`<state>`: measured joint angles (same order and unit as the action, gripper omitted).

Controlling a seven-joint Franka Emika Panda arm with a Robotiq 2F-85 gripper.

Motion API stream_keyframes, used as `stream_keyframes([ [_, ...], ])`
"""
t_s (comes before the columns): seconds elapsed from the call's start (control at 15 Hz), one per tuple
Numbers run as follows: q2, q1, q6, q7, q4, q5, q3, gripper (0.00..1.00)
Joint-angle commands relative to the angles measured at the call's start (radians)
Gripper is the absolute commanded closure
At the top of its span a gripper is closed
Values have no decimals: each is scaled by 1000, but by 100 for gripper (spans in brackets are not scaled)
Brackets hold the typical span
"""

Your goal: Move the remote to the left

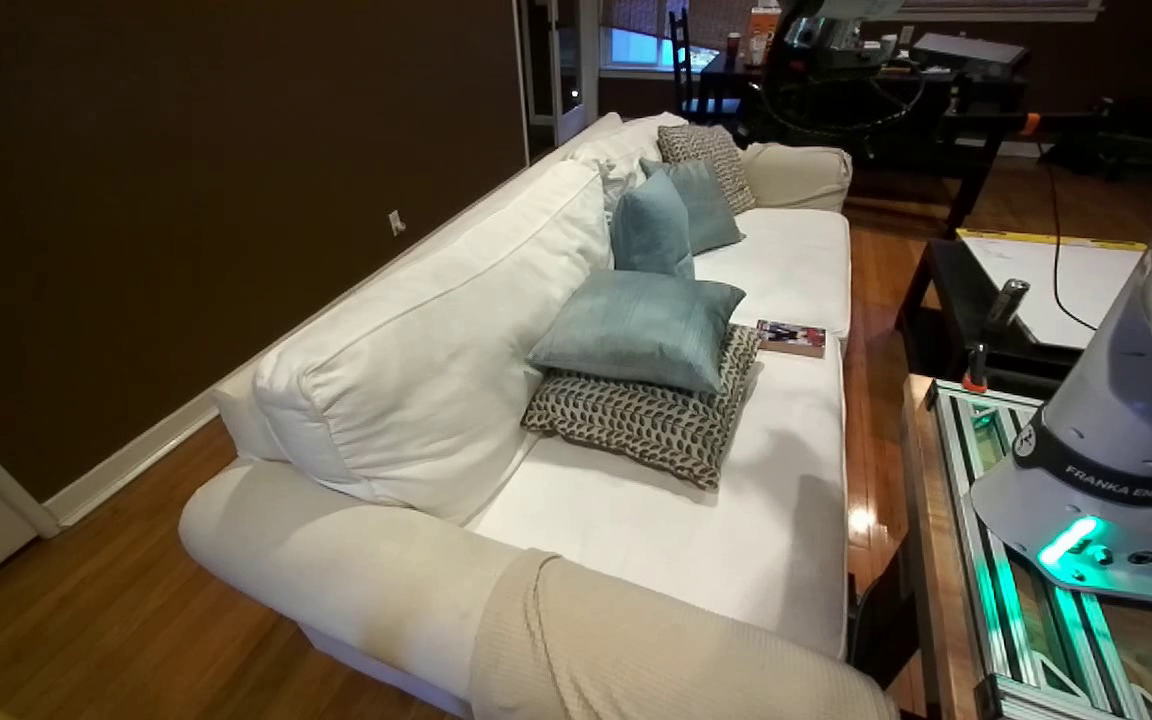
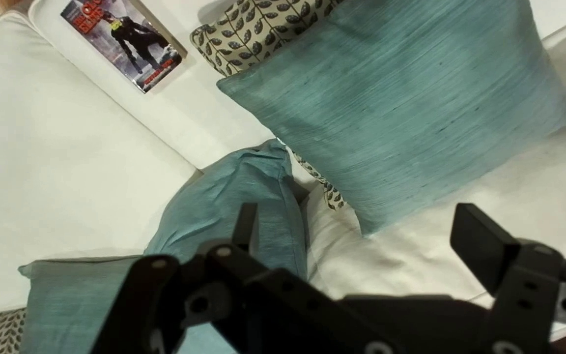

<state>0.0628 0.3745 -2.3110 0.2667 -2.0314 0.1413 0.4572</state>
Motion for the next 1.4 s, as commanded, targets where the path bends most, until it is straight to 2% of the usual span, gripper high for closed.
stream_keyframes([
  [0.0, 206, 35, 17, -81, 152, 86, -34, 0],
  [0.53, 558, 126, 49, -320, 480, 134, -127, 0],
  [0.8, 689, 186, 67, -417, 616, 153, -150, 0],
  [1.0, 769, 229, 129, -471, 709, 157, -161, 0],
  [1.07, 701, 203, 69, -442, 616, 125, -154, 0],
  [1.33, 714, 210, 72, -445, 632, 121, -157, 0],
])
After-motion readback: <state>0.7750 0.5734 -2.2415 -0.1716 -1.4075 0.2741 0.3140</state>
